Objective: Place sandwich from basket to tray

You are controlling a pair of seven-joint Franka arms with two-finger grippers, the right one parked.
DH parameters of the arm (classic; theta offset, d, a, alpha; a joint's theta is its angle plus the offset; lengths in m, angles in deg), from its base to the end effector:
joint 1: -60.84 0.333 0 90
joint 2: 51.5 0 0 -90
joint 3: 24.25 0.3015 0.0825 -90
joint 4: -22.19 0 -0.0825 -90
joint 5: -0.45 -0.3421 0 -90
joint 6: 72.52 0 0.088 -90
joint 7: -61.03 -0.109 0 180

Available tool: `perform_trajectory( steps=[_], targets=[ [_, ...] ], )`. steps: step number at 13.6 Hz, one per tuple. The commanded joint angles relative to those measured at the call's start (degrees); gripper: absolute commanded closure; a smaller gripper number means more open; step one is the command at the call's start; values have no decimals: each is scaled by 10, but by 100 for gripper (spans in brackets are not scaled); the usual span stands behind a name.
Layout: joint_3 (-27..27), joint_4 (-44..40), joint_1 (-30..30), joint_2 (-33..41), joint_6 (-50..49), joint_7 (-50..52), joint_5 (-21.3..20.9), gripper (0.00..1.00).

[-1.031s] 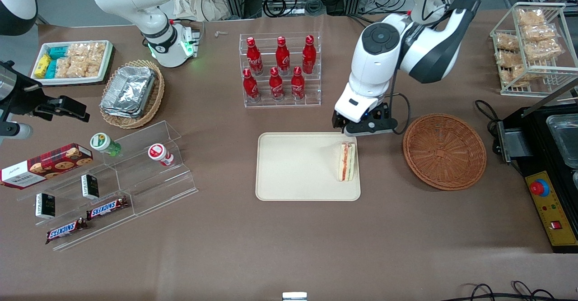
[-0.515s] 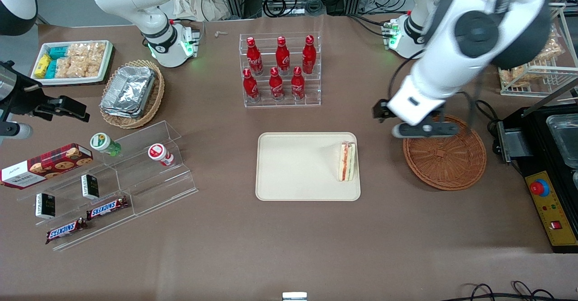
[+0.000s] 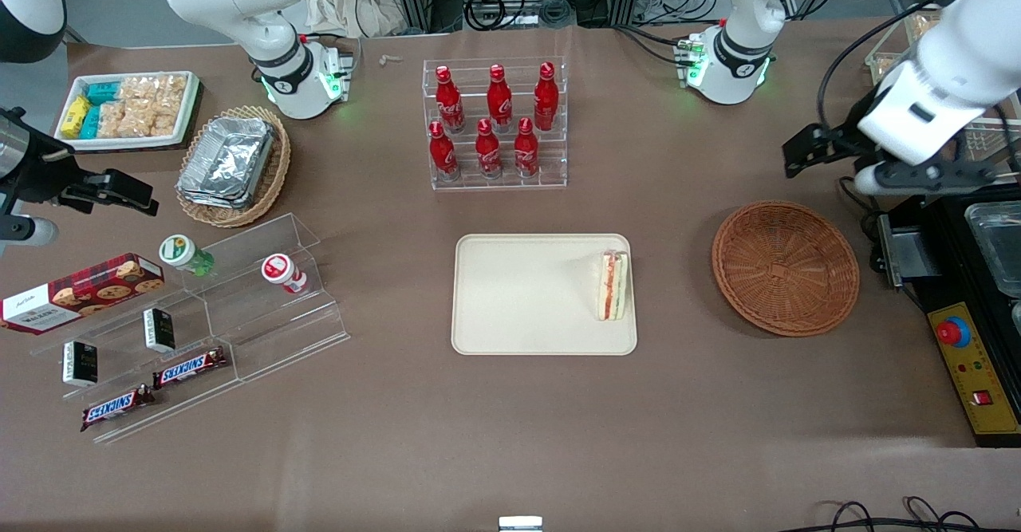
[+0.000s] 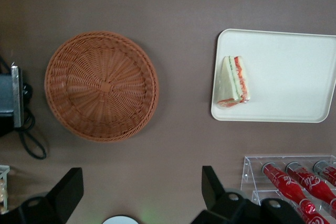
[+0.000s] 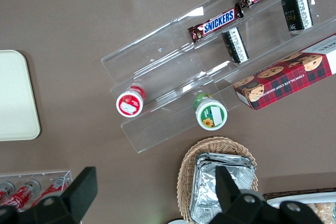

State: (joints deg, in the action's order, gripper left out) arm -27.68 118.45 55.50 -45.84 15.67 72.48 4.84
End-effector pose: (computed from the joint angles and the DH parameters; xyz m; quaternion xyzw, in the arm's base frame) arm 0.4716 -0.0829 0.6077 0.9989 0.0232 -0.0270 0.0311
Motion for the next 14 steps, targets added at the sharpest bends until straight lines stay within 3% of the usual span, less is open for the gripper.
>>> perform_trajectory(
  steps=[1, 6, 11, 14],
  targets=[
    [13, 39, -5, 39, 3, -6, -3, 0],
    [12, 20, -4, 23, 3, -7, -4, 0],
    [-6, 16, -5, 6, 3, -8, -56, 0],
    [-8, 17, -5, 8, -4, -8, -59, 0]
  ],
)
